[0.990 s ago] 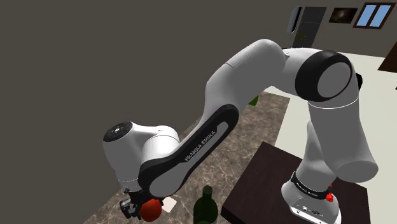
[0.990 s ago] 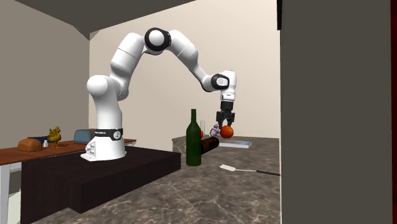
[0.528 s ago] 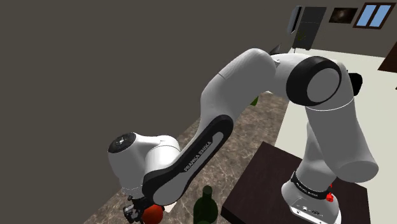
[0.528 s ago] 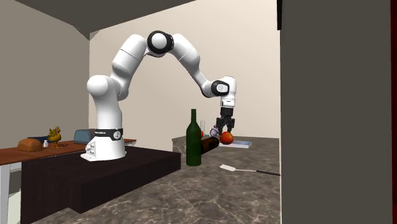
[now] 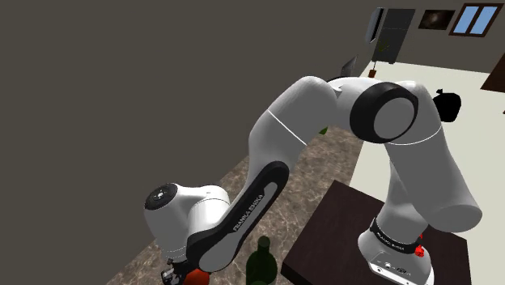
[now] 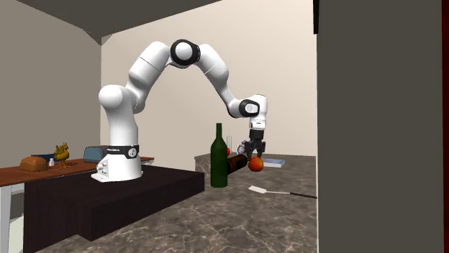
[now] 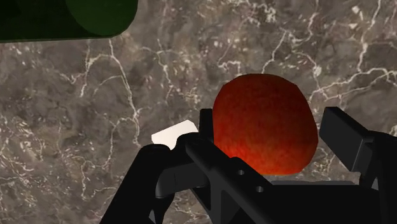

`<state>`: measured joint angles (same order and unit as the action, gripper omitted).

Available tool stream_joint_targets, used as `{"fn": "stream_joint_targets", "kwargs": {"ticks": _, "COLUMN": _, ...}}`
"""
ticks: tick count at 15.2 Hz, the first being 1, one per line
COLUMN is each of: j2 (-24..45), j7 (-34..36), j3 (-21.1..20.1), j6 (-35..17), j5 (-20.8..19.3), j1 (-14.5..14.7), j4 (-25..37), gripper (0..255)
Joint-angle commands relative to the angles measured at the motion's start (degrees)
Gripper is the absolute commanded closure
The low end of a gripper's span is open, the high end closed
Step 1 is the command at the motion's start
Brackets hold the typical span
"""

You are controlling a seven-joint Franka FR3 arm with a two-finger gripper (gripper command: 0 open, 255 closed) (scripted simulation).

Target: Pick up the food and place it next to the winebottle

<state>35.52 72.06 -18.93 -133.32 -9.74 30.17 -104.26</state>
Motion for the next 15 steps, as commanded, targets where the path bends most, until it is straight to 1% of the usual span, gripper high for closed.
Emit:
{"fn": "stream_joint_targets", "kwargs": {"ticks": 1, "j2": 1.2, "j7": 0.2, "j3": 0.3, "j6": -0.9, "j5": -0.4, "j1": 0.3, "j4": 0.3, "gripper": 255}}
{"fn": "stream_joint_targets", "kwargs": {"ticks": 12, "j2": 7.8, "j7": 1.0, "j3": 2.1, "j6": -5.9, "j5": -2.2, "j1": 1.7, "j4": 1.8, "gripper": 255}}
{"fn": "stream_joint_targets", "kwargs": {"ticks": 15, "j2": 7.8, "j7": 1.0, "j3": 2.1, "j6": -5.9, "j5": -2.2, "j1": 1.7, "j4": 1.8, "gripper": 255}}
